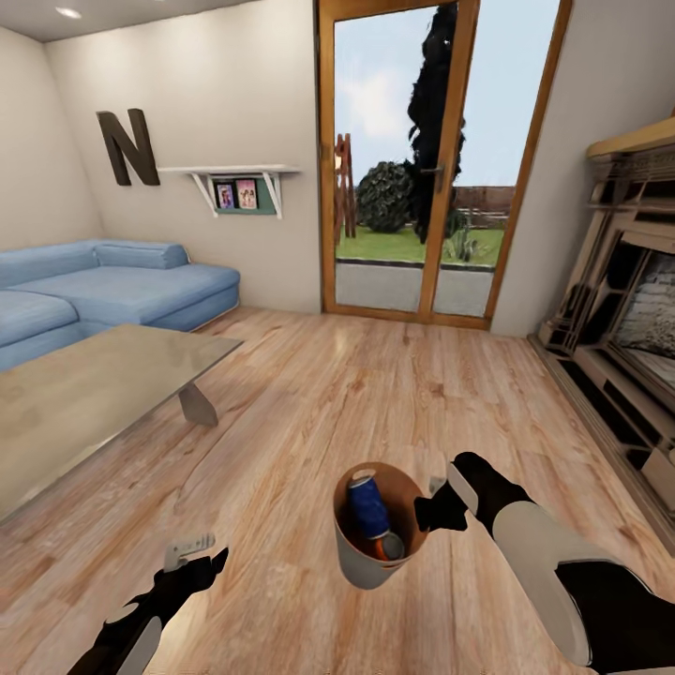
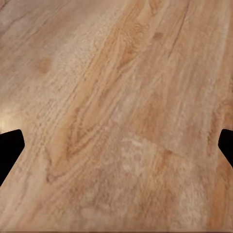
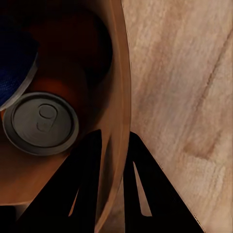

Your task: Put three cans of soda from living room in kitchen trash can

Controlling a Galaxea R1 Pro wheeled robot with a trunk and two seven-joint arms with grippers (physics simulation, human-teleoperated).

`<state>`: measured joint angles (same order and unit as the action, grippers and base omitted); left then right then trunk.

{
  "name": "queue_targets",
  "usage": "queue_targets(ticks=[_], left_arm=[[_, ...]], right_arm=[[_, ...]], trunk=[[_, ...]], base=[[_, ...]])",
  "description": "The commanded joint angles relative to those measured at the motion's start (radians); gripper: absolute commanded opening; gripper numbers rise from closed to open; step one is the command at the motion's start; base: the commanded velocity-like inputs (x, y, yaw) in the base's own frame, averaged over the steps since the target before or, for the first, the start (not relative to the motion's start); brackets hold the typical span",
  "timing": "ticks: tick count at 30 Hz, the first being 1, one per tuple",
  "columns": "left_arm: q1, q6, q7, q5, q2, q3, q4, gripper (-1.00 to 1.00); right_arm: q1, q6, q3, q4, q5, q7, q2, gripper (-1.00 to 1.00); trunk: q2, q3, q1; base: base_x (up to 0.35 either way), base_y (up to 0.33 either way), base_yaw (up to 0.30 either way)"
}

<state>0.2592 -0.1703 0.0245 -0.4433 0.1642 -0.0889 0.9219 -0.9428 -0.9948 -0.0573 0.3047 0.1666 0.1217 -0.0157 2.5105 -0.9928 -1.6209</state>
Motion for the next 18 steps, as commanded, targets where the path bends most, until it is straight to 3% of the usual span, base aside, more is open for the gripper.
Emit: queue_targets(ticks=[1, 11, 18], left_arm=[[0.0, 0.0, 0.0, 0.0, 0.0, 0.0, 0.0, 1.0], [0.0, 0.0, 0.0, 0.0, 0.0, 0.0, 0.0, 1.0], [0.0, 0.0, 0.0, 0.0, 0.0, 0.0, 0.0, 1.0]], right_arm=[[-0.001, -0.001, 0.005, 0.001, 0.027, 0.005, 0.0, -1.0], [-0.001, -0.001, 0.005, 0.001, 0.027, 0.005, 0.001, -1.0], [-0.001, -0.001, 0.005, 0.001, 0.027, 0.006, 0.002, -1.0]], trunk=[[0.0, -0.004, 0.0], [0.003, -0.043, -0.005], [0.003, -0.043, -0.005]], base=[[0.0, 0.0, 0.0], [0.0, 0.0, 0.0], [0.0, 0.0, 0.0]])
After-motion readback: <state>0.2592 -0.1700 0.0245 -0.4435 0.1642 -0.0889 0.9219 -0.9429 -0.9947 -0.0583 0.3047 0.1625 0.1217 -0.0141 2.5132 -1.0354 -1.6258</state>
